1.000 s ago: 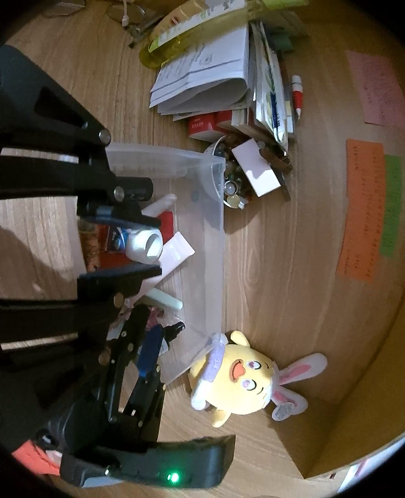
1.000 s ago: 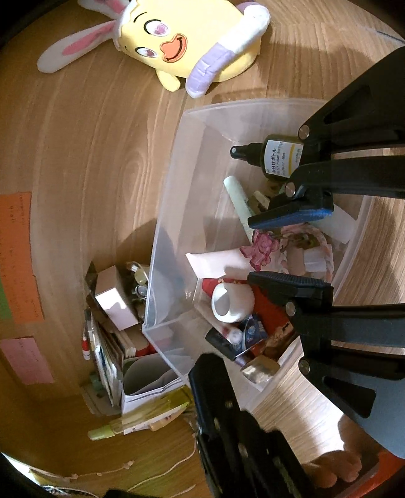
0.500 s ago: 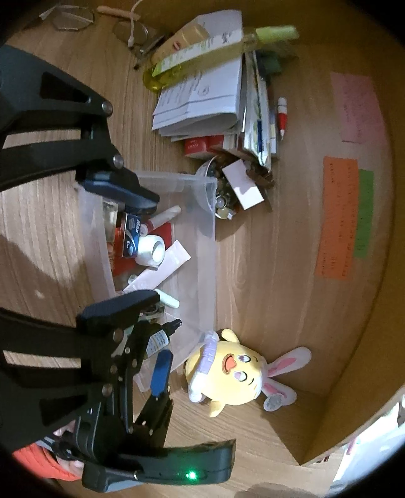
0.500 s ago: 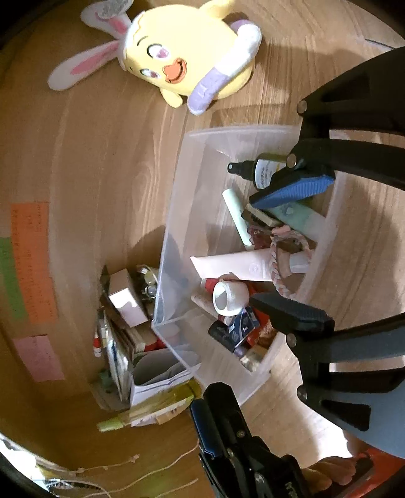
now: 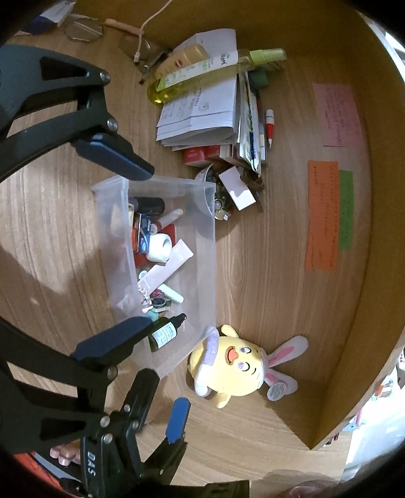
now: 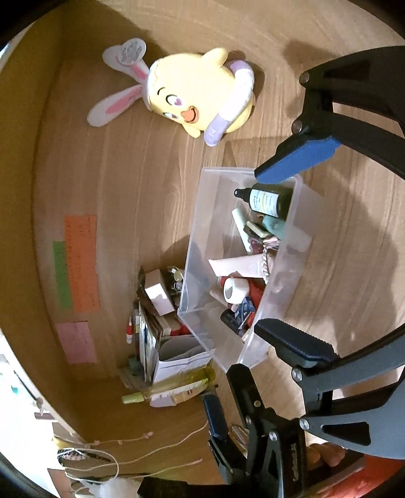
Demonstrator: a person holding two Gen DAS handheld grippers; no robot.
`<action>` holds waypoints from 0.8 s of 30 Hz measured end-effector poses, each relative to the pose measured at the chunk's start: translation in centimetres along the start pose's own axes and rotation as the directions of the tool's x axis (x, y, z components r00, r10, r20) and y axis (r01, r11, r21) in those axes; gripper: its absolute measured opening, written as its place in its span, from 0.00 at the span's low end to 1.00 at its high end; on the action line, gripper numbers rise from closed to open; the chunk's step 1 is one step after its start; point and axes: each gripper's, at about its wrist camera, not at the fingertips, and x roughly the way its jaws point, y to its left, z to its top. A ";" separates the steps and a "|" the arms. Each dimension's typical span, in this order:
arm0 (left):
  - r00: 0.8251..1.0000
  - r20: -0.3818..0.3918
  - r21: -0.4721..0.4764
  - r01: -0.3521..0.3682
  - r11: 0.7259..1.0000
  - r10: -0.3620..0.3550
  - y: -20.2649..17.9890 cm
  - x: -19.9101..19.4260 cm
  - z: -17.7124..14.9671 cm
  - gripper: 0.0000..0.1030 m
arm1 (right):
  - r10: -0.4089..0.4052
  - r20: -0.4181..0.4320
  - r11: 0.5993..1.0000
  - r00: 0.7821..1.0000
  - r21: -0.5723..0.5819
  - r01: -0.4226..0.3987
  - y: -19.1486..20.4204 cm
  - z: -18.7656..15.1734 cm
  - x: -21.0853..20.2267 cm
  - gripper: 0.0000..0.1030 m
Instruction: Organize objects
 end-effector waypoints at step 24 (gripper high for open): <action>1.000 -0.020 0.006 -0.015 1.000 0.015 -1.3 -0.4 -2.6 0.93 | -0.008 0.011 1.000 1.000 0.020 0.008 -0.1 -2.6 -1.7 0.96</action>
